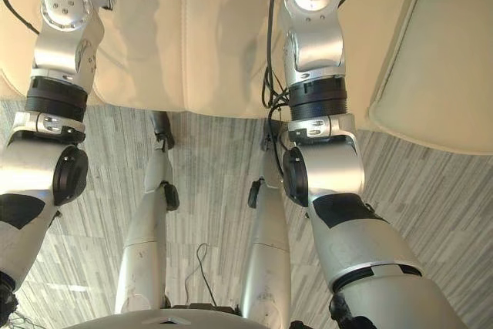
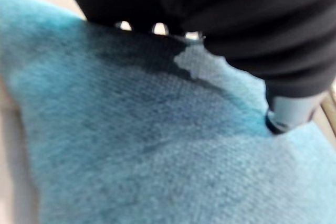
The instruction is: Pick up cushions and gather them together orderly.
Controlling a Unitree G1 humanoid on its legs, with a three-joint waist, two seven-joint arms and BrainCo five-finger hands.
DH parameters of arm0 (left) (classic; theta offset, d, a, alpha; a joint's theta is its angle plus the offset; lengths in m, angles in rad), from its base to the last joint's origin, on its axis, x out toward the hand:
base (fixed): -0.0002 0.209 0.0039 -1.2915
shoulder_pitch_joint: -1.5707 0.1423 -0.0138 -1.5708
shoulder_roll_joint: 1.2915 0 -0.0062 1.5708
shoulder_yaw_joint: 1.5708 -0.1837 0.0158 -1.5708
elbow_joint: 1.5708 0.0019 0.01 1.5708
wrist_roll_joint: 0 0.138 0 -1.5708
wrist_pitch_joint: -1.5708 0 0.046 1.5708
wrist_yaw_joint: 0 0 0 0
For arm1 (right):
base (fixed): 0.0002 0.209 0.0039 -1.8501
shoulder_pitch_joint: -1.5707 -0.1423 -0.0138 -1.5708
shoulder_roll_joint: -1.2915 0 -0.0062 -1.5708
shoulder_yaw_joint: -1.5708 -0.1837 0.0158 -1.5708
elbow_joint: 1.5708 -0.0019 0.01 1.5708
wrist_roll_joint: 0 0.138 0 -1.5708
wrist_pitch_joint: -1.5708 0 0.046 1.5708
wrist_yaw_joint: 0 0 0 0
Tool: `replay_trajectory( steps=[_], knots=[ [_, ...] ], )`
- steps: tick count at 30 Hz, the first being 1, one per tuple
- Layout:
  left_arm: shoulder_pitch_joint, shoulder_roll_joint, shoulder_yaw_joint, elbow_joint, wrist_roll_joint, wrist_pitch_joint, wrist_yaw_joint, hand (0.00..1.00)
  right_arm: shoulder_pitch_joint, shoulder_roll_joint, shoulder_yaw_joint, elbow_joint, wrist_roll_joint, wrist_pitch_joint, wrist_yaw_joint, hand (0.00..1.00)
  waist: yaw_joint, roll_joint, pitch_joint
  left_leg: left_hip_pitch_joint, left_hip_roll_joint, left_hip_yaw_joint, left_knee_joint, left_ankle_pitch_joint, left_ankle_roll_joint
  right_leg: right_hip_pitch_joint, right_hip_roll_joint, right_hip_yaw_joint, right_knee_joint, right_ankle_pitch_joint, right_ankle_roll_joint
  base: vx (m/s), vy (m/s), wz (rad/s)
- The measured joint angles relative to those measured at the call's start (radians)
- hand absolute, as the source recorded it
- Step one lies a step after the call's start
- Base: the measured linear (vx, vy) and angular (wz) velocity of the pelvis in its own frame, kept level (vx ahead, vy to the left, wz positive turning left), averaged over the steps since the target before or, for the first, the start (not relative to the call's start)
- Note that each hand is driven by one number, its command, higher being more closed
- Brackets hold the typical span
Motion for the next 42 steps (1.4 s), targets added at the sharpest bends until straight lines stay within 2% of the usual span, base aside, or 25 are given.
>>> replay_trajectory(
  steps=[4,9,10,13,15,16,18,20,22,23,24,26,30,33,37,42],
  knots=[
    [0.11,0.006,0.061,-0.084,-0.04,0.003,-0.01,0.0,0.125,-0.005,0.0,-0.138,0.0,-0.001,0.02,0.0,-0.003,0.0,0.0,0.046,0.002,0.02,0.0,0.0,0.0,0.01,0.0,0.018,0.054,-0.028,-0.001,-0.01,-0.049,-0.06],
    [0.322,0.036,0.194,-0.226,-0.092,-0.003,0.001,0.0,0.351,-0.064,-0.035,-0.309,-0.001,-0.007,0.048,0.0,-0.006,-0.002,0.0,0.154,0.018,0.026,0.0,-0.012,-0.005,0.071,0.014,0.025,0.149,-0.088,-0.011,-0.03,-0.094,-0.04],
    [0.38,0.045,0.215,-0.259,-0.096,-0.005,0.001,0.0,0.406,-0.075,-0.051,-0.354,0.0,-0.015,0.061,0.0,-0.004,-0.003,0.0,0.182,0.02,0.03,0.0,-0.023,-0.012,0.088,0.015,0.028,0.166,-0.105,-0.013,-0.03,-0.089,-0.03],
    [0.584,0.057,0.301,-0.401,-0.112,-0.024,-0.003,0.0,0.59,-0.085,-0.086,-0.505,0.0,-0.034,0.099,0.0,-0.006,-0.006,-0.002,0.251,0.027,0.038,0.0,-0.037,0.0,0.145,0.022,0.028,0.184,-0.137,-0.014,-0.02,-0.123,-0.06],
    [0.762,0.046,0.354,-0.477,-0.115,-0.04,-0.01,0.0,0.776,-0.073,-0.096,-0.604,0.0,-0.054,0.131,0.0,-0.004,-0.017,-0.008,0.315,0.032,0.042,0.0,-0.05,0.003,0.203,0.027,0.026,0.19,-0.155,-0.018,0.05,-0.152,-0.05],
    [0.798,0.039,0.361,-0.488,-0.117,-0.043,-0.014,0.0,0.81,-0.068,-0.095,-0.613,0.0,-0.061,0.141,0.0,-0.003,-0.021,-0.011,0.331,0.033,0.044,0.0,-0.051,0.001,0.217,0.027,0.026,0.192,-0.159,-0.02,0.06,-0.128,-0.03],
    [0.943,-0.021,0.373,-0.54,-0.154,-0.06,-0.031,0.0,0.947,-0.025,-0.086,-0.64,0.003,-0.074,0.18,0.0,-0.002,-0.04,-0.029,0.387,0.034,0.043,0.013,-0.07,0.005,0.274,0.026,0.022,0.205,-0.178,-0.024,0.07,-0.095,0.02],
    [1.073,-0.105,0.365,-0.561,-0.183,-0.072,-0.063,0.0,1.079,0.041,-0.073,-0.644,0.009,-0.091,0.23,0.0,0.003,-0.063,-0.043,0.443,0.038,0.042,0.064,-0.119,0.003,0.353,0.024,0.016,0.206,-0.201,-0.028,0.11,-0.118,0.02],
    [1.243,-0.211,0.319,-0.551,-0.193,-0.073,-0.113,0.0,1.262,0.117,-0.035,-0.636,0.004,-0.101,0.286,0.0,0.004,-0.078,-0.107,0.52,0.044,0.041,0.107,-0.175,-0.003,0.461,0.022,0.002,0.184,-0.219,-0.024,0.13,-0.064,0.0],
    [1.282,-0.232,0.303,-0.536,-0.194,-0.073,-0.124,0.0,1.303,0.136,-0.034,-0.626,-0.007,-0.102,0.298,0.0,0.006,-0.079,-0.123,0.54,0.045,0.041,0.114,-0.183,-0.005,0.49,0.023,0.0,0.173,-0.221,-0.023,0.13,-0.014,-0.05],
    [1.33,-0.263,0.295,-0.51,-0.191,-0.073,-0.15,0.0,1.343,0.161,-0.033,-0.587,-0.039,-0.106,0.318,0.0,0.006,-0.083,-0.146,0.574,0.047,0.045,0.122,-0.205,-0.004,0.531,0.024,-0.001,0.157,-0.226,-0.023,0.12,-0.001,-0.13],
    [1.4,-0.297,0.239,-0.377,-0.176,-0.063,-0.196,0.0,1.41,0.199,-0.033,-0.395,-0.093,-0.105,0.347,0.0,0.013,-0.086,-0.206,0.654,0.053,0.053,0.147,-0.25,-0.013,0.634,0.029,-0.001,0.107,-0.229,-0.024,0.14,0.012,-0.19],
    [1.433,-0.306,0.189,-0.084,-0.055,-0.038,-0.261,0.0,1.446,0.243,-0.069,-0.015,-0.153,-0.079,0.386,0.0,0.009,-0.087,-0.294,0.757,0.049,0.074,0.122,-0.281,-0.017,0.764,0.03,-0.001,-0.003,-0.203,-0.02,0.09,0.025,-0.11],
    [1.429,-0.299,0.192,0.087,0.021,-0.024,-0.264,0.0,1.439,0.252,-0.114,0.218,-0.169,-0.065,0.401,0.0,0.005,-0.088,-0.325,0.81,0.039,0.077,0.086,-0.283,-0.02,0.837,0.03,0.001,-0.085,-0.166,-0.013,0.08,0.019,-0.09],
    [1.437,-0.293,0.204,0.217,0.064,0.0,-0.261,0.0,1.436,0.262,-0.185,0.384,-0.153,-0.041,0.403,0.0,0.002,-0.089,-0.336,0.882,0.03,0.076,0.054,-0.286,-0.025,0.919,0.028,0.001,-0.138,-0.144,-0.003,0.05,0.007,-0.03],
    [1.434,-0.283,0.242,0.252,0.066,0.009,-0.257,0.0,1.431,0.261,-0.217,0.432,-0.138,-0.033,0.401,0.0,0.004,-0.095,-0.351,0.943,0.023,0.086,0.039,-0.295,-0.032,0.952,0.029,0.031,-0.136,-0.145,-0.004,0.0,0.006,-0.11]
  ],
)
